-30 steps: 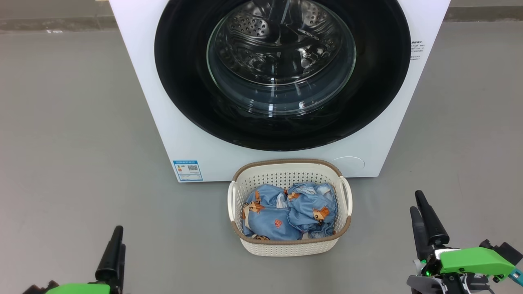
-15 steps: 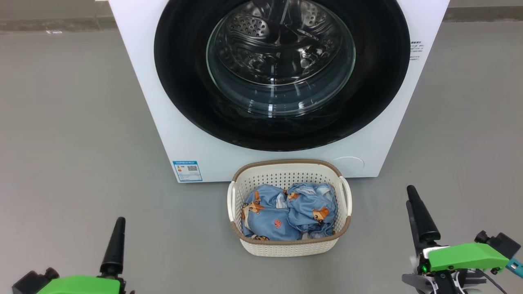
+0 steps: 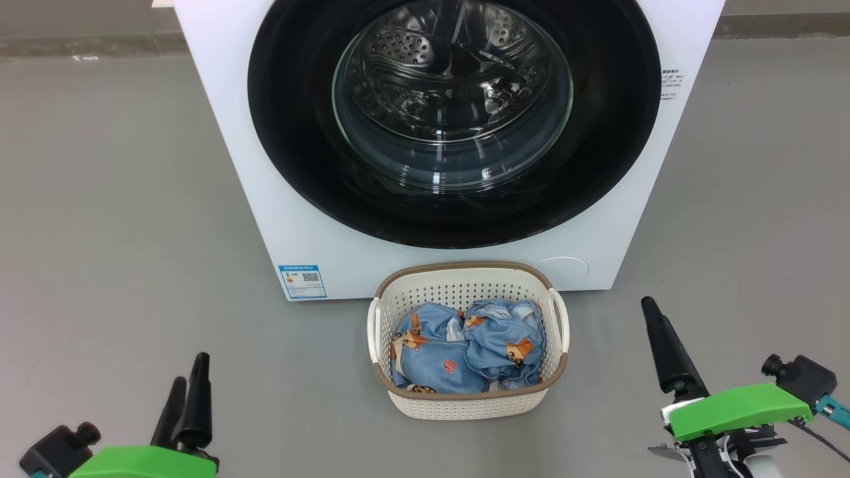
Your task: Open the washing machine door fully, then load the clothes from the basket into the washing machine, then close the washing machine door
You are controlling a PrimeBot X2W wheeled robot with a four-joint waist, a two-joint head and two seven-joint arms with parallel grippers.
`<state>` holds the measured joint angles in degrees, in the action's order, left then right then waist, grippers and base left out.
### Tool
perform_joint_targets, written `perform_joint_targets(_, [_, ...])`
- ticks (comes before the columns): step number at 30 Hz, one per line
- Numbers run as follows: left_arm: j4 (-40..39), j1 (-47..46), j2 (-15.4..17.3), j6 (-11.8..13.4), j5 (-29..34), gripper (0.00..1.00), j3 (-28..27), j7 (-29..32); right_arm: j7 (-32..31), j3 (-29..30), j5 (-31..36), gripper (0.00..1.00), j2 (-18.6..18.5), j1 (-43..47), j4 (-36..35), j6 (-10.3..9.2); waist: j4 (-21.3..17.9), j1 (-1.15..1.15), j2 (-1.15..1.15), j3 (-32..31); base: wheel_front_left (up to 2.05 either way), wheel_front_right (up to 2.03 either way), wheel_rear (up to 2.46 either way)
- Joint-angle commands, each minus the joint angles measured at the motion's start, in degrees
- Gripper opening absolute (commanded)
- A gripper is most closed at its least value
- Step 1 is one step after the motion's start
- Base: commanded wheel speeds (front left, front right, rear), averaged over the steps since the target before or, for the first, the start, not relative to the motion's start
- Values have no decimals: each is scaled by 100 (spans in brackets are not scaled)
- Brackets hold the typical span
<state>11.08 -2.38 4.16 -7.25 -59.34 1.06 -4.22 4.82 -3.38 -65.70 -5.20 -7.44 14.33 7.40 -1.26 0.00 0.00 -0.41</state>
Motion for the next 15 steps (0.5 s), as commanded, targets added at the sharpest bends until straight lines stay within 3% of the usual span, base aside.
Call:
perform_joint_targets(1, [-151, -266, 114, -12, 221, 100, -120, -84, 77, -116, 197, 100, -49, -282, -134, 5, -4, 0, 0, -2, 0, 0, 0])
perform_joint_targets(9, [-148, -279, 80, 32, 1439, 100, -175, -235, 220, -247, 1259, 100, -116, -383, 11, 5, -31, 0, 0, -7, 0, 0, 0])
perform_joint_targets(15, [-142, -295, 46, 16, 1916, 100, -200, -336, 316, -223, 1994, 100, -72, -427, 77, 6, -38, 0, 0, -10, 0, 0, 0])
